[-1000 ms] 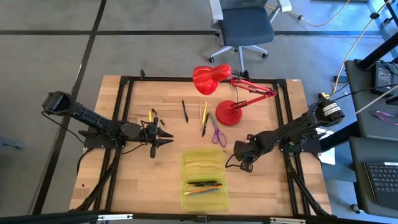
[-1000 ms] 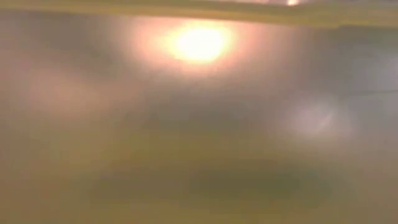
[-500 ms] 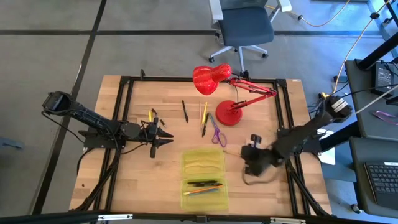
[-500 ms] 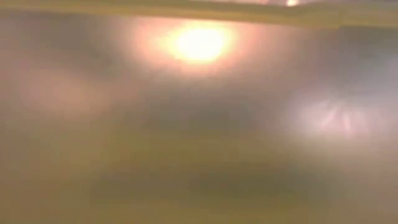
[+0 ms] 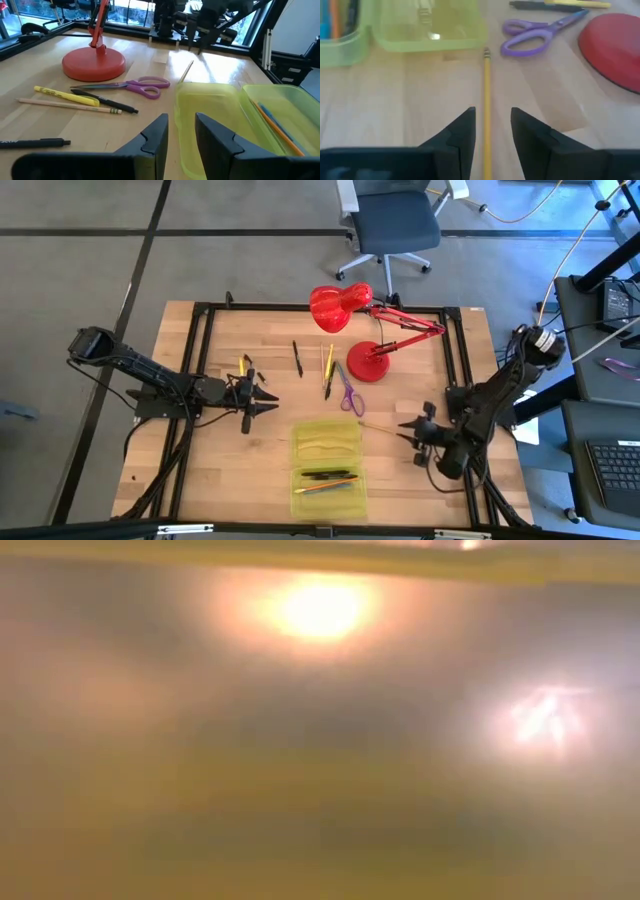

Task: Pick & place school supplies into a supply box
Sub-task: Put the yellow pencil into the yellow supply box

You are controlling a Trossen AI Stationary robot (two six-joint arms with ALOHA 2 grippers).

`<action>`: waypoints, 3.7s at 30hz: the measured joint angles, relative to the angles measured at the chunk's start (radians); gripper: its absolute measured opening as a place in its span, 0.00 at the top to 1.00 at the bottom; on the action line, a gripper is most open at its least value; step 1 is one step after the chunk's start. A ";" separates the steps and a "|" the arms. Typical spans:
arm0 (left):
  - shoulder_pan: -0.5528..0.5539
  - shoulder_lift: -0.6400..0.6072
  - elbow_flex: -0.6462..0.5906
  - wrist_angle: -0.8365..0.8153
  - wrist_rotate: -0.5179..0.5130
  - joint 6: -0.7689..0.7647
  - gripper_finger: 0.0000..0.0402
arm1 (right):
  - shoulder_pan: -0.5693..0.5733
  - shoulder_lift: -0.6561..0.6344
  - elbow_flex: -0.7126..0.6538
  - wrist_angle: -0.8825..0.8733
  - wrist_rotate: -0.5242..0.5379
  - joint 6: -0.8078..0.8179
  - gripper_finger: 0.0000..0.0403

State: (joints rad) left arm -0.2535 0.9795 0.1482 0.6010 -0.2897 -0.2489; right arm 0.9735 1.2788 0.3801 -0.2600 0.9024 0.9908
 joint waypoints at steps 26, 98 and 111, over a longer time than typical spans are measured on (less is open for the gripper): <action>0.000 0.000 0.000 0.000 -0.002 -0.029 0.78 | 0.078 0.002 -0.226 0.335 -0.013 0.127 0.68; 0.000 0.000 0.000 0.000 -0.006 -0.028 0.78 | 0.078 0.263 -0.151 0.450 0.048 0.129 0.93; 0.000 0.000 0.000 0.000 -0.003 -0.028 0.78 | 0.077 0.138 -0.150 0.356 0.188 0.102 0.94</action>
State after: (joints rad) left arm -0.2531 0.9797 0.1482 0.6010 -0.2928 -0.2773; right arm 1.0500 1.4167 0.2302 0.0959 1.0903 1.0923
